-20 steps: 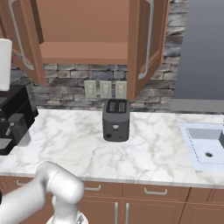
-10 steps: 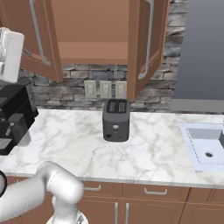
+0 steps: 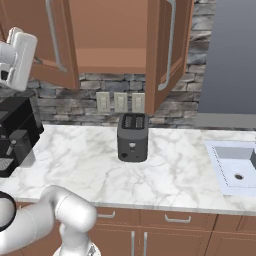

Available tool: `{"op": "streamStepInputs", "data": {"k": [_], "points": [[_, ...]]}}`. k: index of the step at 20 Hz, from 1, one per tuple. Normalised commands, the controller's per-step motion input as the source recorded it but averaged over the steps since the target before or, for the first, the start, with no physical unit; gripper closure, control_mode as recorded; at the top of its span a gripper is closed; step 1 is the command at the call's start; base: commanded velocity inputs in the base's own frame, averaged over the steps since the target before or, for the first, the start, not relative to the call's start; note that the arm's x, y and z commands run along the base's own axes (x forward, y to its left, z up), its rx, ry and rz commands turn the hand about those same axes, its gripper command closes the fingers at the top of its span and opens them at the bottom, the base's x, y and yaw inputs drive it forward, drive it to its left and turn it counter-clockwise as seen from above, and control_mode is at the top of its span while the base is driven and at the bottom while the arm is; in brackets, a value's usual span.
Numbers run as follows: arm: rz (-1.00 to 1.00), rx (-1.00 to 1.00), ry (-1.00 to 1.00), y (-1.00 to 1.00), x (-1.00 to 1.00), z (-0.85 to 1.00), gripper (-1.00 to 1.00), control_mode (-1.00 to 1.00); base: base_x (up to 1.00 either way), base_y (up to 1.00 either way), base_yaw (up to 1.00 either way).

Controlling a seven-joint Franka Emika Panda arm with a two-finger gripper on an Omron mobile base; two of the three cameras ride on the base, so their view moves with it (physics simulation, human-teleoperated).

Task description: Close all open cabinet doors.

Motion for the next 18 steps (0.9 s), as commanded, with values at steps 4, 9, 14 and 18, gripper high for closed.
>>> {"op": "streamStepInputs", "data": {"k": [4, 9, 14, 18], "points": [[0.09, 0.13, 0.0, -0.62, 0.44, -0.24, -1.0, -1.0, 0.0, 0.0, 0.0], [0.09, 0.15, 0.0, -0.59, 0.48, -0.2, -1.0, -1.0, 0.0, 0.0, 0.0], [0.08, 0.18, 0.0, -0.5, 0.46, -0.11, -1.0, -1.0, 0.0, 0.0, 0.0], [0.16, 0.14, 0.0, -0.45, 0.42, -0.12, -1.0, -1.0, 0.0, 0.0, 0.0]]}}
